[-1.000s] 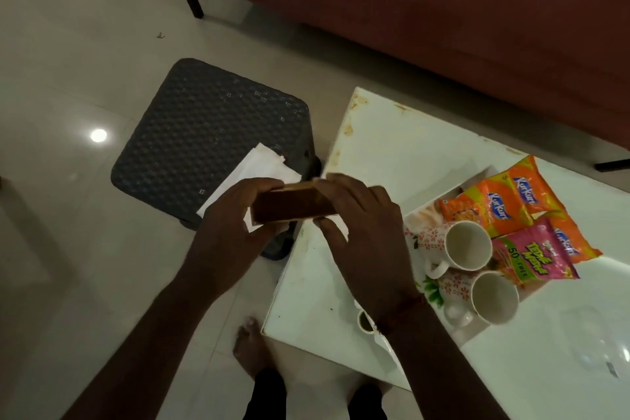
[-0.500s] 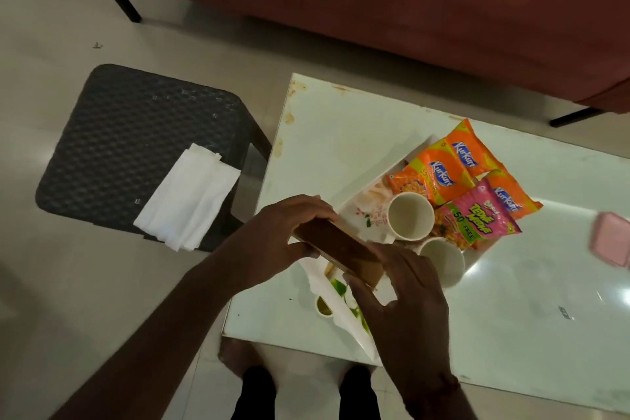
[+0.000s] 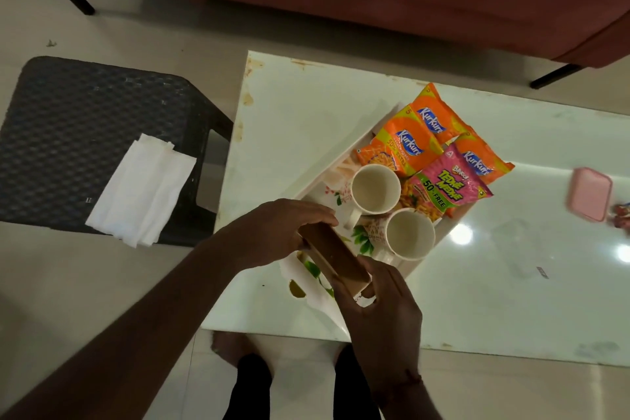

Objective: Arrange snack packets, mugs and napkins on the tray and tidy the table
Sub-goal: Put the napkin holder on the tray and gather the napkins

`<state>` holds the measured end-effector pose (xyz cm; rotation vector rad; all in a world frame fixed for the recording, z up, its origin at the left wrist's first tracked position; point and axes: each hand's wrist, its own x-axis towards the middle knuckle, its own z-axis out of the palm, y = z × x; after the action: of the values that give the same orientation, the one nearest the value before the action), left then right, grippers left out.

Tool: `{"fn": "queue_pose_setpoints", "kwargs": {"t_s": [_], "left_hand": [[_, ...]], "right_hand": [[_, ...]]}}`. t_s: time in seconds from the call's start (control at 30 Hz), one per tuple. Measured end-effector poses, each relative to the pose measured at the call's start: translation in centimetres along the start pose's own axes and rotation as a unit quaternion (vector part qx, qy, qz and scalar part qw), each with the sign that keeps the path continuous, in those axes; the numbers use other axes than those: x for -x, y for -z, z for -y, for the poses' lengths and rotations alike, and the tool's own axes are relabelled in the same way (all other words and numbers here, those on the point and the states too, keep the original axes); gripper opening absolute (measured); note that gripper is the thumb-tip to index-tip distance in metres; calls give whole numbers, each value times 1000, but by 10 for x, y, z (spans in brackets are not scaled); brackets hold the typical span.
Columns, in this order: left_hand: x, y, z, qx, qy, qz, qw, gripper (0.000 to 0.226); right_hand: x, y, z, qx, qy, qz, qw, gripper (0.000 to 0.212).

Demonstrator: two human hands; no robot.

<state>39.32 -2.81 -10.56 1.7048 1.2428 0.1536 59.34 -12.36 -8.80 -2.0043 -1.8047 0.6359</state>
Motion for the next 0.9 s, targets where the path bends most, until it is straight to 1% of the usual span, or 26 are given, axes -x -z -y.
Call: {"fn": "queue_pose_setpoints", "kwargs": {"t_s": [0.13,0.53,0.63,0.7,0.73,0.8,0.87,0.9], "left_hand": [[-7,-13,4,-6,15,10,1000,59],[-11,-32,19,-32,2,0,999,53],[-9,-33,19,-44,-8,-12,999,58],[-4,-30,19,-93,-23,-20,995,70],[-1,-27,20,-120,-34,-29,992,74],[10,-18,22,-150,-49,-74,985,76],[28,-6,30,-158,-38,-156,974,66],[37,0,35,-153,-19,-209,966,58]], "right_hand": [[4,-11,-11,1,-21,4,1000,50],[4,-28,-20,18,-35,31,999,47],[4,-27,-19,10,-33,21,999,52],[5,-23,-16,7,-18,-5,1000,60],[5,-20,-14,3,-6,-20,1000,63],[2,-17,-6,-11,30,-48,998,64],[-4,-20,7,-28,62,-67,995,61],[-7,-22,13,-34,77,-69,994,60]]}}
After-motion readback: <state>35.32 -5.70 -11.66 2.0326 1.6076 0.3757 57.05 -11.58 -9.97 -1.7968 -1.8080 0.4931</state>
